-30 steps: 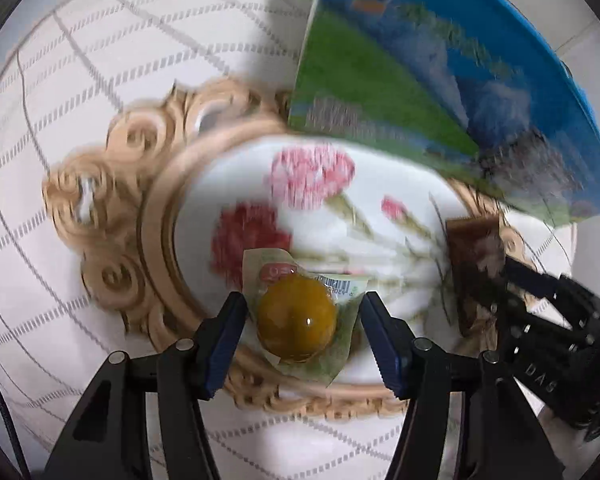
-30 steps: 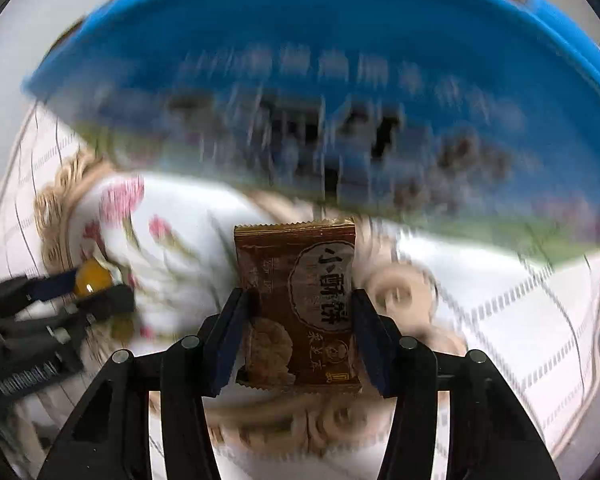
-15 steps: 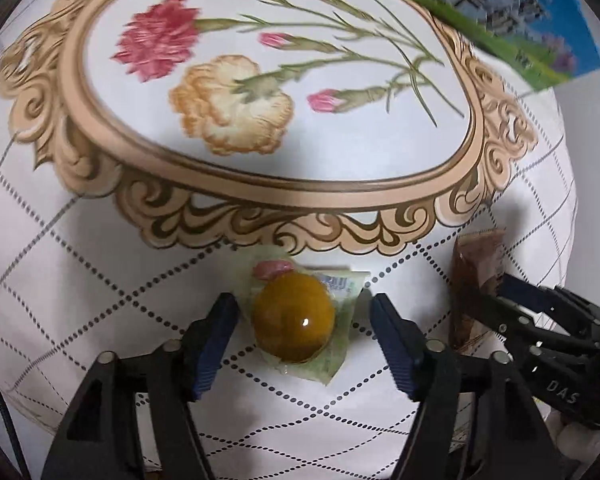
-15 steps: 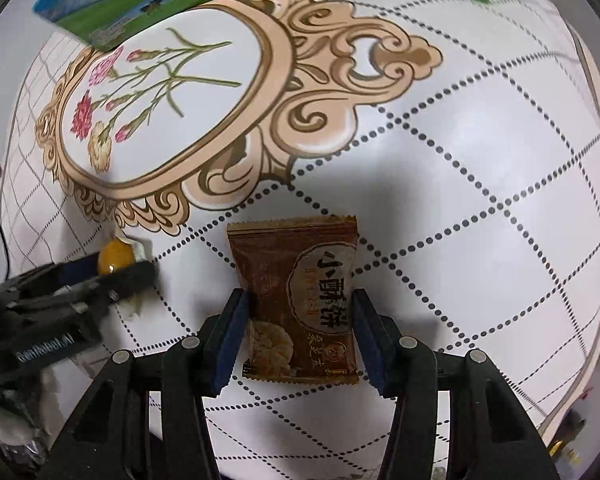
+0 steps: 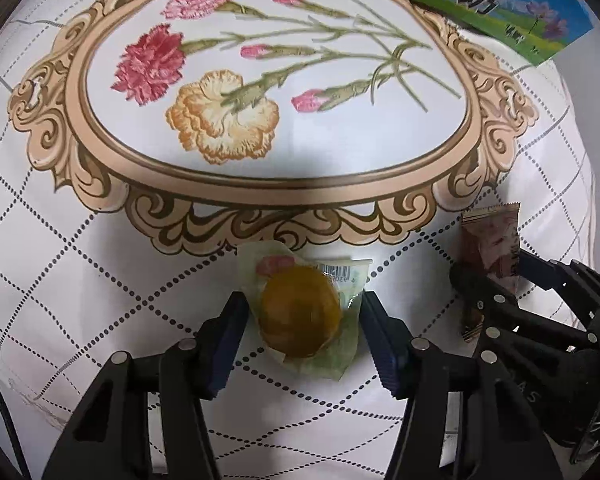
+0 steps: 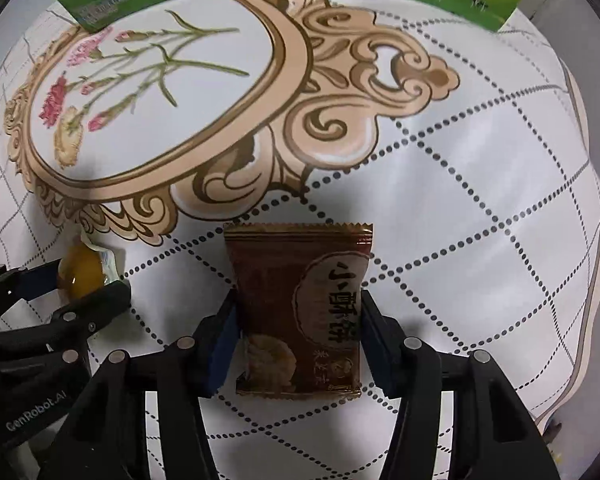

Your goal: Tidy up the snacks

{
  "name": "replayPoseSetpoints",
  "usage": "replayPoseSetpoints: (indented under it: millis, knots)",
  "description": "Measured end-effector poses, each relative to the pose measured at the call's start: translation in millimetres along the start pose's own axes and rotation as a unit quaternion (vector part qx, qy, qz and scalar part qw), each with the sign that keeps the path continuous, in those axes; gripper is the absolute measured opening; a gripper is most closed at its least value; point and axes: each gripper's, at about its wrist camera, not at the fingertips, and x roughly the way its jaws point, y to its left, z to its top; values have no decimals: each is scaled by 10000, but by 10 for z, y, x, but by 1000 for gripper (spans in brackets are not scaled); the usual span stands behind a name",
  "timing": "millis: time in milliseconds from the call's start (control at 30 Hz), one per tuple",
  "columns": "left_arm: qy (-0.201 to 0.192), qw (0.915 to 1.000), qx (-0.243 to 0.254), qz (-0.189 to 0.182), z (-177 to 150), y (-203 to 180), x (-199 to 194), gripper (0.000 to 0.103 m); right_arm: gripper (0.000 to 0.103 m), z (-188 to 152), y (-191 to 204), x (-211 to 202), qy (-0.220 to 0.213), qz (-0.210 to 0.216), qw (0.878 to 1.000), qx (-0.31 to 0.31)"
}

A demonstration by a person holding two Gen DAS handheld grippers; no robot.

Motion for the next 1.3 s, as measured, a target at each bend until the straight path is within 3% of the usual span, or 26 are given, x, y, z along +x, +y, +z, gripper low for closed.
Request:
replayPoseSetpoints:
  millis: [133,233,400,500,567,667,733,933,1067,1233,1300]
  knots:
    - [-205,9995,-52,-215,151,34,-272,53,58,-24,-133,-270,-172,433,9987,209]
    - [-426,9981,-3,-453,233,1,-600,37,58,50,-201,-586,-437,696,9962,276]
    - [-944,9933,269,-616,535,-183,-1092,36,58,288,-241,-1087,-967,918,9907,269]
    - [-587,9944,235,-848,800,-53,-965,39,58,461,-305,-1281,-1169,836,9892,307]
    - [-207,9924,-89,-1210,851,44,-702,57,58,548,-347,-1226,-1155,853,9888,403]
    - [421,9877,-502,-1419,890,70,-380,59,58,477,-404,-1177,-1038,909,9892,502]
    - [532,9843,-698,-1529,832,123,-303,59,58,424,-472,-1125,-949,908,9901,500]
    - [346,9893,-798,-1170,686,227,-384,59,58,284,-505,-911,-737,995,9905,593]
    - [262,9905,-873,-1028,657,296,-462,69,58,220,-464,-832,-653,1050,9905,593]
    - [791,9896,-1006,-659,511,334,19,73,58,148,-385,-741,-535,1087,9915,482]
    - [901,9866,-1125,-767,481,330,155,72,58,123,-353,-711,-510,1084,9918,442]
